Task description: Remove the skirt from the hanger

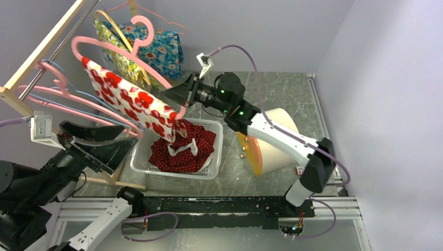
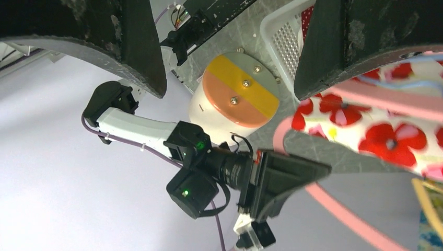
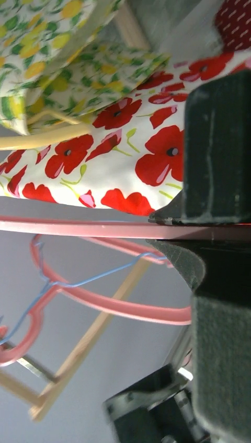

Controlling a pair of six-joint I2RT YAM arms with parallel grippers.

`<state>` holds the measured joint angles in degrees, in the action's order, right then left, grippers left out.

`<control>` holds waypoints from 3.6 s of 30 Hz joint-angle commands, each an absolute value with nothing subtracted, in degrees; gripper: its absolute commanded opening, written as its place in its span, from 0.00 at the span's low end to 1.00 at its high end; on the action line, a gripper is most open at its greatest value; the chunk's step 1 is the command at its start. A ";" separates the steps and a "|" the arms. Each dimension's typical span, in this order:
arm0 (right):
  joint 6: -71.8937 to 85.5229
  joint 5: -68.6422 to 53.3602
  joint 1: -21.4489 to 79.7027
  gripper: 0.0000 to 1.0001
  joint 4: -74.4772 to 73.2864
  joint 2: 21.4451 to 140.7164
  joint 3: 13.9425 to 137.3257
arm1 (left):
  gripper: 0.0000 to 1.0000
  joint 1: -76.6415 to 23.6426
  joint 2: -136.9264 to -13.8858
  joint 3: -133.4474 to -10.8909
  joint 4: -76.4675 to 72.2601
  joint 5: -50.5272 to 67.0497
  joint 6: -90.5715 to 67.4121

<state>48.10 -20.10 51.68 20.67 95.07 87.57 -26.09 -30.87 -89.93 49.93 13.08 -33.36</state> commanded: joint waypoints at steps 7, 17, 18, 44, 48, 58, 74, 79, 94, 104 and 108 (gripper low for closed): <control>22.56 -11.24 51.46 0.00 4.52 75.04 75.51 | 0.96 -25.97 -43.74 -95.91 36.26 23.87 -30.23; 16.99 -13.32 51.48 0.00 -2.94 69.44 75.90 | 0.96 -26.01 -57.99 -101.77 30.95 22.23 -26.59; 16.56 -13.37 51.45 0.00 -3.71 69.37 76.22 | 0.96 -26.02 -59.07 -102.43 30.74 21.60 -26.28; 12.88 -21.20 51.56 0.00 -3.65 69.47 74.91 | 0.64 -26.02 -66.10 -93.68 17.63 18.88 -29.90; 12.68 -21.79 51.71 0.00 -5.13 70.54 76.53 | 0.53 -26.02 -65.68 -91.35 16.84 19.26 -30.99; 10.74 -17.44 51.70 0.30 -7.29 66.95 73.27 | 0.09 -26.02 -62.13 -88.14 14.03 16.34 -32.39; 7.75 -9.95 51.71 0.87 -15.73 46.94 60.11 | 0.07 -26.02 -60.83 -92.55 11.91 17.05 -33.03; 7.78 -6.01 51.63 0.92 -14.94 39.89 54.28 | 0.07 -25.98 -60.52 -95.55 11.52 18.78 -33.77; 9.58 -21.25 51.75 0.96 -0.23 46.38 42.11 | 0.07 -26.02 -61.89 -101.03 10.16 21.87 -37.09; 12.19 -27.38 51.72 0.98 7.63 47.09 35.43 | 0.07 -26.02 -61.27 -100.60 10.49 21.52 -37.17; 14.35 -27.90 51.81 0.98 11.41 47.56 34.63 | 0.07 -26.02 -60.77 -99.99 10.33 21.58 -37.50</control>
<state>11.97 -25.85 51.70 5.10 47.90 35.09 -25.78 -61.98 -98.96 13.98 20.62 -36.77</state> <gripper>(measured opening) 0.982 0.308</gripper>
